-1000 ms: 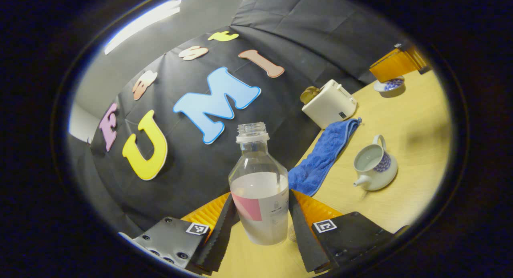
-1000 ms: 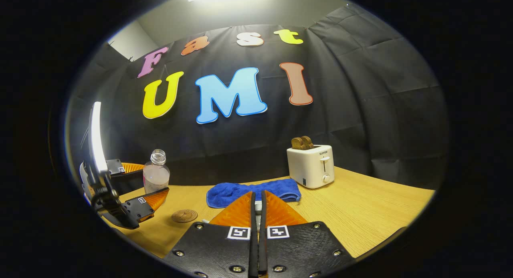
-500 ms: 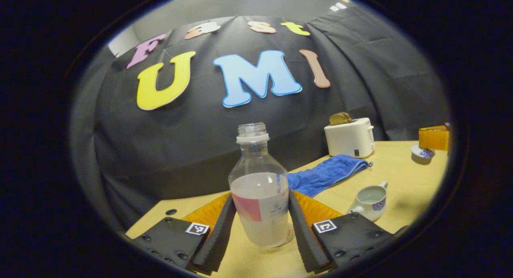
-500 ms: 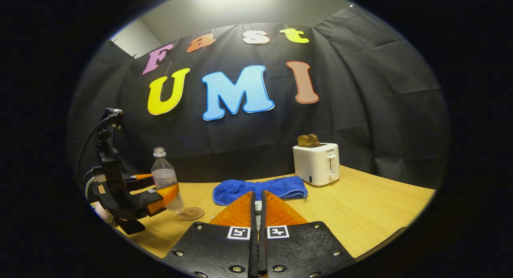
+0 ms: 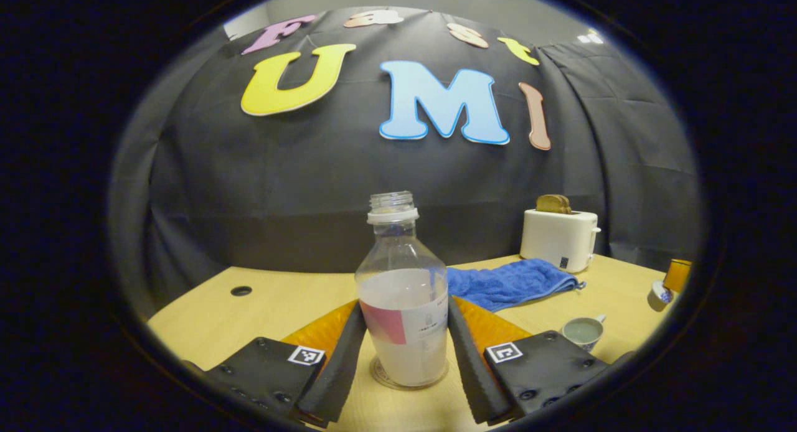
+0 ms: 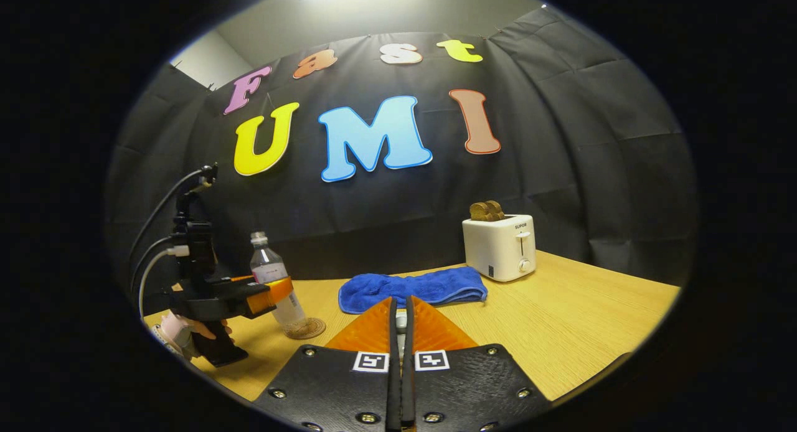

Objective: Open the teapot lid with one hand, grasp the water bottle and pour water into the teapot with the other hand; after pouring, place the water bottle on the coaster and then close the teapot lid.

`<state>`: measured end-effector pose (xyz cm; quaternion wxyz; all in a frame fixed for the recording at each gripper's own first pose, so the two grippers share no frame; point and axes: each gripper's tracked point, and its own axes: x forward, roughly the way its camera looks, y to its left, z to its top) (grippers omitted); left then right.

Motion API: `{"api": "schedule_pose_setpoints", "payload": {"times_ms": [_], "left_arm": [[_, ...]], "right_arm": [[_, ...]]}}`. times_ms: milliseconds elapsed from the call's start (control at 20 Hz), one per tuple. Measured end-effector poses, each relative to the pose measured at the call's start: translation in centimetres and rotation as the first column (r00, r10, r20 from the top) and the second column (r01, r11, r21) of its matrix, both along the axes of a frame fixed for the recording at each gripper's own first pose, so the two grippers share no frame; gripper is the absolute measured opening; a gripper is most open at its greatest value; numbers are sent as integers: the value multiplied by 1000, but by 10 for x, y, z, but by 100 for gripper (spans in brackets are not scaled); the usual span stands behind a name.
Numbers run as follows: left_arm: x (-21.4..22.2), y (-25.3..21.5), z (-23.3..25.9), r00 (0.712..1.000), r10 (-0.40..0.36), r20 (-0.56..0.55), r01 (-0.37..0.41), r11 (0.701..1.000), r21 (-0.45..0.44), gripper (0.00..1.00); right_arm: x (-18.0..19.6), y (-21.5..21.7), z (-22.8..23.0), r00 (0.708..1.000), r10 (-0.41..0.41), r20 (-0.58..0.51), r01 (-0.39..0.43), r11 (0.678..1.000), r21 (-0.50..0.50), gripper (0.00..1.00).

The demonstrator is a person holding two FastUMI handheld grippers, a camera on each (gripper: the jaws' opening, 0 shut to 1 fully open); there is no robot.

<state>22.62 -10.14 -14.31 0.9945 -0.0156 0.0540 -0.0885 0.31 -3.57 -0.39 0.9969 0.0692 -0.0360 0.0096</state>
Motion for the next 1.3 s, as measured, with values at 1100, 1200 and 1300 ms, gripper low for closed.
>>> {"api": "schedule_pose_setpoints", "payload": {"times_ms": [1100,1200,1300], "left_arm": [[11,-1,-5,1000,23,-15,-23,999,22,100],[6,-1,-4,999,28,-23,-27,999,38,100],[-1,0,-3,999,30,-36,-29,999,41,100]], "right_arm": [[10,-12,-15,999,-15,-36,16,999,29,1],[11,-12,-10,999,-12,-30,13,1000,25,1],[14,-6,-2,1000,6,-21,-6,1000,28,1]]}}
